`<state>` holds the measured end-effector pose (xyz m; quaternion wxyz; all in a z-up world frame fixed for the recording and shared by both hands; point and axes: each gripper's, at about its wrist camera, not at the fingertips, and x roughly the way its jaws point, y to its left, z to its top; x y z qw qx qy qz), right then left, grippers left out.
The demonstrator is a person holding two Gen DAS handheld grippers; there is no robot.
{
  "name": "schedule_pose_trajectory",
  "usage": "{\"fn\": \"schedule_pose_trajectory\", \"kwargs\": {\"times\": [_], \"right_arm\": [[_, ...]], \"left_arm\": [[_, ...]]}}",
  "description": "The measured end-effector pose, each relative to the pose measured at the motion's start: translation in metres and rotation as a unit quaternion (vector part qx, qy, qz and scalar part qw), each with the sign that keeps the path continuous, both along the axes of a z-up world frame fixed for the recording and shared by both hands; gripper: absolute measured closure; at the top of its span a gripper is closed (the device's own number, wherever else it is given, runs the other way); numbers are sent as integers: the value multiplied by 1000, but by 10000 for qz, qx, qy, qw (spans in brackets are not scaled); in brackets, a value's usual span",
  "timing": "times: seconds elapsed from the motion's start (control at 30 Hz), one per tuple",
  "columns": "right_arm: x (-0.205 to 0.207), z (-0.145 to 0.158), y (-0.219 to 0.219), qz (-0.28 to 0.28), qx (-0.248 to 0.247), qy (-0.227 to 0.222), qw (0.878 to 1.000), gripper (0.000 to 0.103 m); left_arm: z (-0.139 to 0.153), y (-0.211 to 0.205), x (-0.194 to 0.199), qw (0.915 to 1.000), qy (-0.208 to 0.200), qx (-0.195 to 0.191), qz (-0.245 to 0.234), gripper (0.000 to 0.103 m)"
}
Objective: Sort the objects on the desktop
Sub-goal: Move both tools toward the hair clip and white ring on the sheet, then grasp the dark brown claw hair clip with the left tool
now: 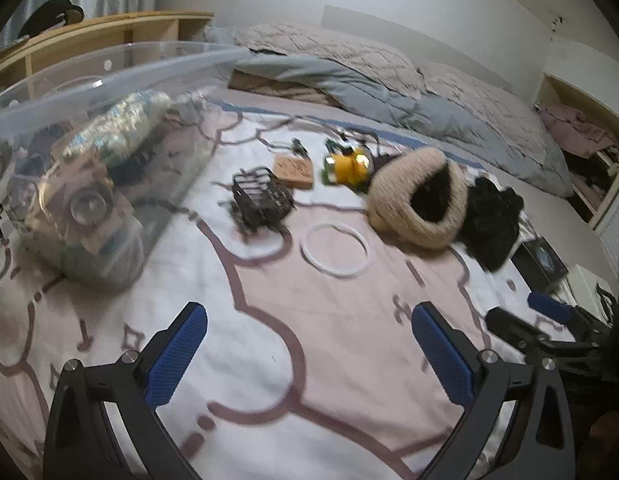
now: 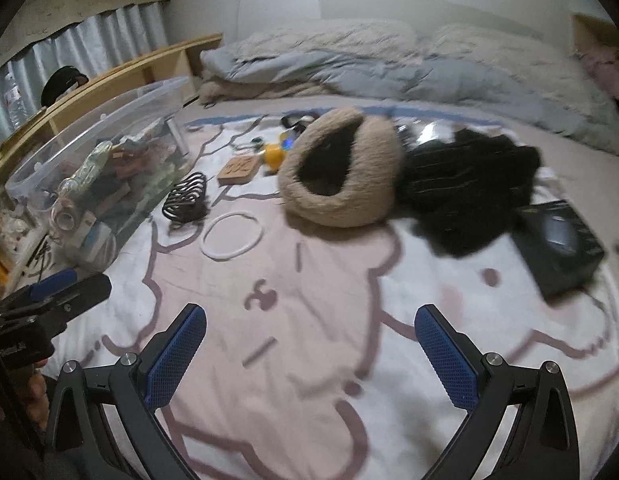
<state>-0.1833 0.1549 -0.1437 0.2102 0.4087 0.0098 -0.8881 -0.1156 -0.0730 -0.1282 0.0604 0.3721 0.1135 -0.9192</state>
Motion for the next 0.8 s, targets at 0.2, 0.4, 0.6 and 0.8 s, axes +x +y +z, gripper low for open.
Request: {"fn": "schedule_pose_trajectory", "kwargs": {"times": [0.2, 0.4, 0.6, 0.8], "right_arm": [[-37, -15, -41, 263, 365, 31, 9990, 0], [-79, -40, -82, 312, 491, -337, 9977, 0], [-105, -72, -112, 87, 991, -576, 9934, 0], [-105, -81, -110, 26, 1258, -693, 9896, 0]], "left_arm": [[-3, -15, -4, 9997, 75, -1, 239, 0], [-11, -24, -5, 9987, -20, -29, 508, 0], [-15, -28, -8, 9983, 14, -27, 575, 0], [-12, -26, -14, 9983, 103, -90, 573, 0]]}}
